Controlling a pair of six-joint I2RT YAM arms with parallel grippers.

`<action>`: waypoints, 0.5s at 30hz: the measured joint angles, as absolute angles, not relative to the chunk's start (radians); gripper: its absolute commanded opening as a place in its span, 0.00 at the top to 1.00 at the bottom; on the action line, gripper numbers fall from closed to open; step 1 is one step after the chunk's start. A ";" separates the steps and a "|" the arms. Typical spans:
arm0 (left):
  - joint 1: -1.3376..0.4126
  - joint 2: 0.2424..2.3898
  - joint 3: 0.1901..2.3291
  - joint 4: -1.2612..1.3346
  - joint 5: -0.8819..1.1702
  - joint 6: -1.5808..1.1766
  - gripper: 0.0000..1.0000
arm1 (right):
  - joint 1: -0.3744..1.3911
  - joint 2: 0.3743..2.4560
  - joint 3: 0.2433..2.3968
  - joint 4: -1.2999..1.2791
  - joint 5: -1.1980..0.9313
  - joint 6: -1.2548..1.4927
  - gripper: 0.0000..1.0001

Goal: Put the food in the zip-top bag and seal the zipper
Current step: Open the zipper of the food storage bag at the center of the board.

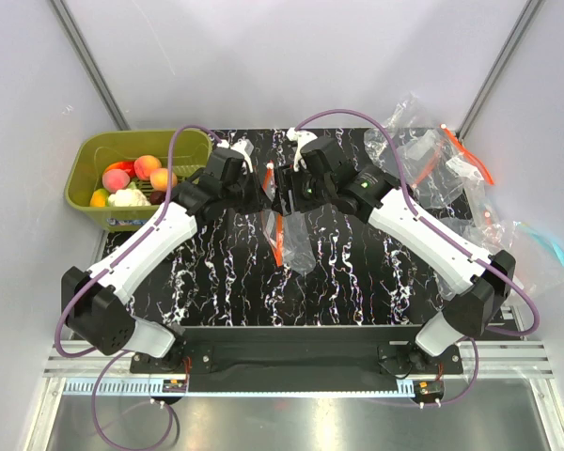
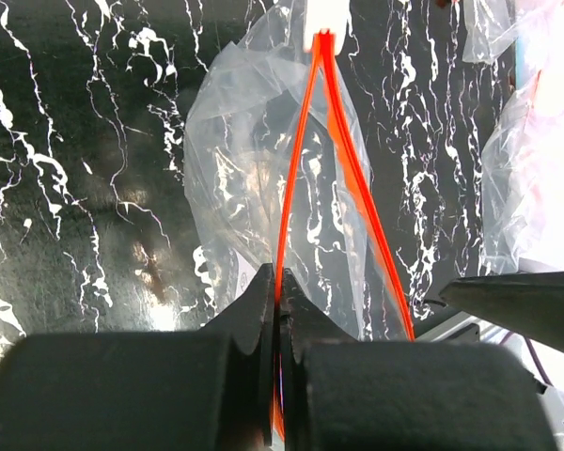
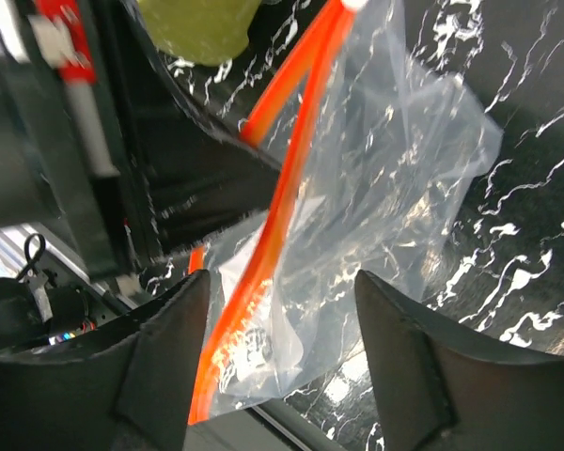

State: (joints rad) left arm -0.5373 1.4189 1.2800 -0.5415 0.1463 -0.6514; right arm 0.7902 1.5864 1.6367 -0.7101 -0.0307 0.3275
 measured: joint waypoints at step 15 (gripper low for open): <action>-0.614 1.425 1.364 -0.644 0.009 -0.656 1.00 | 0.790 1.621 1.695 -0.773 0.019 0.319 0.49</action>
